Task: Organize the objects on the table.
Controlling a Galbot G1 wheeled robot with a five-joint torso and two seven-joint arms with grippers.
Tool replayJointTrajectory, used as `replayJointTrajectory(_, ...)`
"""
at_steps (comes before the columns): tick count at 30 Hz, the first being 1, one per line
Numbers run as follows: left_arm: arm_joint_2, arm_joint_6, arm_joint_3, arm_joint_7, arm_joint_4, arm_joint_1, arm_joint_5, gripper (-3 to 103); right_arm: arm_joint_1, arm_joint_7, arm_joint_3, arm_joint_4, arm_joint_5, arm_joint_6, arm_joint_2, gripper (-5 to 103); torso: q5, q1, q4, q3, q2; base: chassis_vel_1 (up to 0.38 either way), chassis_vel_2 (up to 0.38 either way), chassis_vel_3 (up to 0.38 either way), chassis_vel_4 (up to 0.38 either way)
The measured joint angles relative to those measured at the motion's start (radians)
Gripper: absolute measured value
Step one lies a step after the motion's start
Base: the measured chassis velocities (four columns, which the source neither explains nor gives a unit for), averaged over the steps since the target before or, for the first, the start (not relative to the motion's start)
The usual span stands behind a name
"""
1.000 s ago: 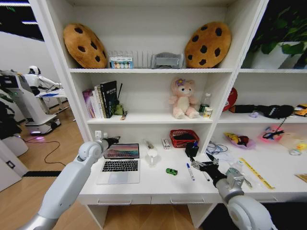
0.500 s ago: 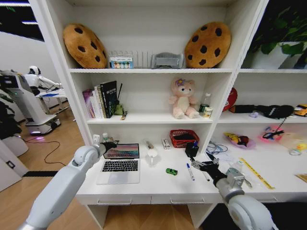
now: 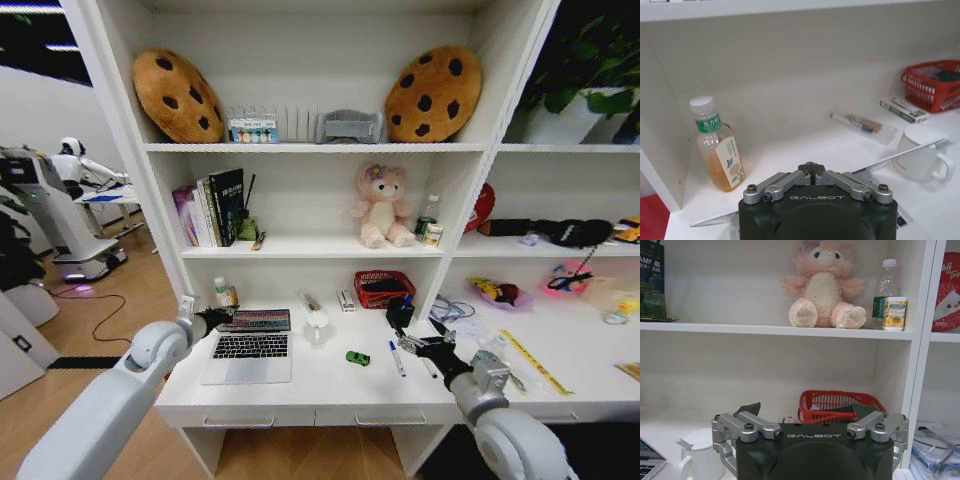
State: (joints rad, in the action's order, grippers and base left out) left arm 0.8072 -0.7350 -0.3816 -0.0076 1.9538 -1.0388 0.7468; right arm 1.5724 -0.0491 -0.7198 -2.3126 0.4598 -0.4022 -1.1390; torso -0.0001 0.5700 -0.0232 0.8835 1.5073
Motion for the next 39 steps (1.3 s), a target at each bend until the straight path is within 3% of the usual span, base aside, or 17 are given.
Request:
replayJointTrajectory(2, -0.01, 0.0, -0.034, 0.033, 0.046, -0.084, -0.057, 0, 0.006, 0.002, 0.006, -0.007, -0.007, 0.0, -0.006, 100, 0.0, 0.0, 0.0, 0.0, 0.0, 0.0, 0.0, 0.0, 0.0)
replayJointTrajectory(9, -0.02, 0.0, -0.108, 0.043, 0.132, -0.17, -0.058, 0, 0.023, 0.003, 0.006, -0.027, -0.017, 0.001, -0.015, 100, 0.0001, 0.0, 0.0002, 0.0, 0.0, 0.0, 0.0, 0.0, 0.0)
replayJointTrajectory(17, -0.003, 0.0, -0.121, 0.009, 0.08, -0.036, 0.034, 0, 0.048, 0.004, 0.009, -0.051, -0.04, 0.002, -0.032, 100, 0.0002, 0.0, -0.0003, 0.0, 0.0, 0.0, 0.0, 0.0, 0.0)
replayJointTrajectory(29, 0.033, -0.001, -0.036, 0.008, 0.024, 0.014, 0.023, 0, 0.059, 0.002, -0.013, -0.06, -0.038, 0.013, -0.028, 100, 0.0003, 0.0, -0.0003, 0.0, 0.0, 0.0, 0.0, 0.0, 0.0)
replayJointTrajectory(32, 0.033, -0.001, -0.03, 0.014, 0.034, -0.02, -0.001, 0, 0.056, 0.001, -0.012, -0.058, -0.038, 0.014, -0.031, 100, 0.0002, 0.0, -0.0001, 0.0, 0.0, 0.0, 0.0, 0.0, 0.0)
replayJointTrajectory(35, 0.018, 0.008, -0.043, 0.054, 0.066, -0.129, -0.103, 0, 0.05, 0.001, -0.002, -0.046, -0.039, 0.015, -0.044, 100, 0.0001, 0.0, 0.0, 0.0, 0.0, 0.0, 0.0, 0.0, 0.0)
replayJointTrajectory(39, 0.012, 0.017, -0.055, 0.074, 0.079, -0.184, -0.147, 0, 0.046, 0.001, 0.005, -0.039, -0.043, 0.016, -0.05, 100, 0.0002, 0.0, 0.0001, 0.0, 0.0, 0.0, 0.0, 0.0, 0.0)
